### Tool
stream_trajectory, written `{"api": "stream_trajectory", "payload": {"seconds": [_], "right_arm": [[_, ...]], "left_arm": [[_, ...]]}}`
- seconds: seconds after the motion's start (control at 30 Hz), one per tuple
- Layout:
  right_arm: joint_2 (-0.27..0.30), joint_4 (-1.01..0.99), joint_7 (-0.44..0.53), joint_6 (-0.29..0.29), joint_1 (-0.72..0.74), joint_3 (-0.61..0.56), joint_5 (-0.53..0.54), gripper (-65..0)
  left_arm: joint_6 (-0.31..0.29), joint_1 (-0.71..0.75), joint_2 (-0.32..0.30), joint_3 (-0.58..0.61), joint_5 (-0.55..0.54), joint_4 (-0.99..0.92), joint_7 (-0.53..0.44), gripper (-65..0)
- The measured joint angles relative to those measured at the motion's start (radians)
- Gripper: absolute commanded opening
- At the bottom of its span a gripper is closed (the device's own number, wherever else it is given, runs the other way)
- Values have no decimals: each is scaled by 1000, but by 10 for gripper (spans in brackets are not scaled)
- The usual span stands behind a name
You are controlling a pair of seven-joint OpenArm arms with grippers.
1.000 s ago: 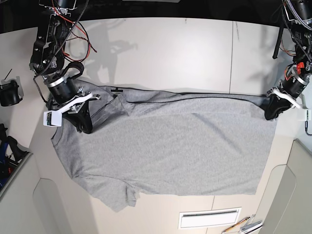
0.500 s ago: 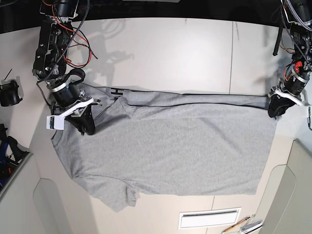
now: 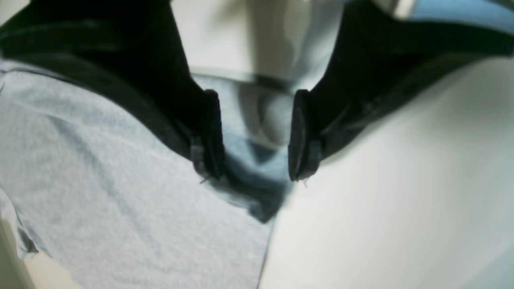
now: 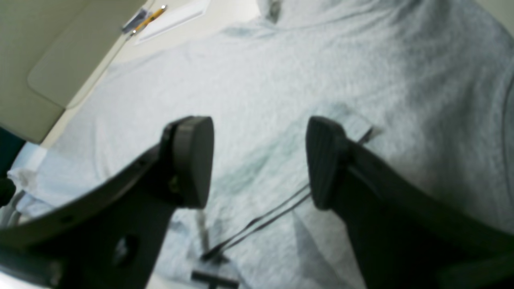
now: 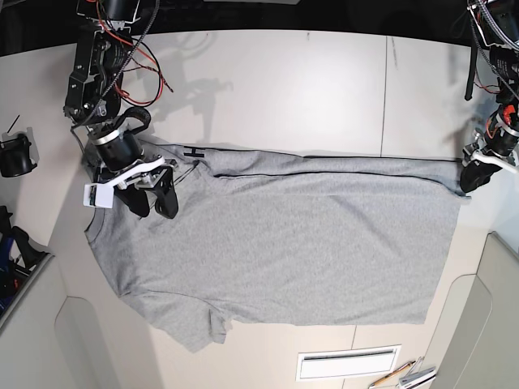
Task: Fold the T-shirt properly
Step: 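Release the right gripper and regrasp the shirt near the collar, then lift the shirt edge with both grippers and drag it toward the robot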
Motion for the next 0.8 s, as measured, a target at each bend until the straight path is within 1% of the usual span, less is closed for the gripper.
{"api": "stream_trajectory", "payload": {"seconds": [0.07,0.13,0.23,0.33,0.37,0.47,0.5,0.53,0.63,0.73,0.8], "right_arm": [[-3,27,-3,0,-27,21,2,-288],[-3,56,-8,-1,-45,48,14,-288],[-1,113,-45,-3,-72,97,49,-288],[-2,143,-65,0,-121,154,76,-288],[-4,147,-70,0,-139,176,87,-288],[-4,147,-108,-2,-173,257,118,-288],[-4,147,-115,-3,-178,285,141,-288],[-3,149,-120,-3,-185,312,160,-288],[5,151,-146,0,-216,378,201,-288],[18,151,-156,0,-247,418,204,-288],[31,151,-164,-3,-258,424,205,-288]], "left_arm": [[-36,2,-2,-56,-39,0,61,-348],[-59,2,-2,-100,-99,0,107,-348],[-77,8,-11,-121,-145,0,163,-347],[-84,34,-10,-121,-173,0,190,-346],[-84,40,-7,-121,-180,0,201,-332],[-84,46,-2,-121,-190,0,208,-255],[-84,43,-2,-121,-198,0,208,-242],[-84,40,-3,-121,-215,0,209,-242],[-84,41,-5,-121,-245,0,264,-242],[-84,41,-3,-121,-251,0,275,-242],[-84,41,-5,-121,-251,0,275,-242]]}}
